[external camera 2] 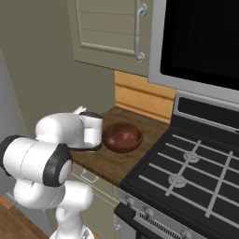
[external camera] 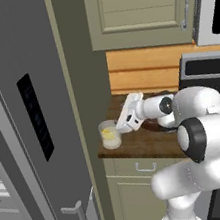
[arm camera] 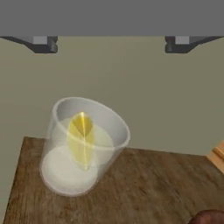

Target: Grab a lemon wedge from the fridge and one ice cube from the ice bowl, and put them in the glass of lemonade.

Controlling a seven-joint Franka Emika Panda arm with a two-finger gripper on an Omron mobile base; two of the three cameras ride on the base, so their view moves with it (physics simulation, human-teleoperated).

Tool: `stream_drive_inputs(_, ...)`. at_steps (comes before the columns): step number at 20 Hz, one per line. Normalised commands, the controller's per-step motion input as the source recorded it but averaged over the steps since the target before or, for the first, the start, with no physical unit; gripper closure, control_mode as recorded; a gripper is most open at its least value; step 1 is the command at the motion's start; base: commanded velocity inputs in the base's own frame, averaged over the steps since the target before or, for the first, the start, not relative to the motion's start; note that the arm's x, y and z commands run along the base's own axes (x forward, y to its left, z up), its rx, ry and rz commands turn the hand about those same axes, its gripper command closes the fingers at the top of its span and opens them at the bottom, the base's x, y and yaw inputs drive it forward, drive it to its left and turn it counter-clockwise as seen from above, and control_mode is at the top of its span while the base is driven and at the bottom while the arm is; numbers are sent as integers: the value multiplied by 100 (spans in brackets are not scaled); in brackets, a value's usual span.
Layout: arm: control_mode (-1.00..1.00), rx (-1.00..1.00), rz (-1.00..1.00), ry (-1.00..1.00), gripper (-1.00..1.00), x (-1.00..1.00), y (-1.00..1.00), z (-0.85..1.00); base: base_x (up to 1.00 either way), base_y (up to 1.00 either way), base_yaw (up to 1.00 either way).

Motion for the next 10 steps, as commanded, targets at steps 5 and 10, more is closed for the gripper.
stream_drive_inputs(5,-100,0,-21,16,-100,-24,-74,47,0,0,0)
stream_drive_inputs(10,-100,0,-21,21,-100,-13,-65,95,0,0,0)
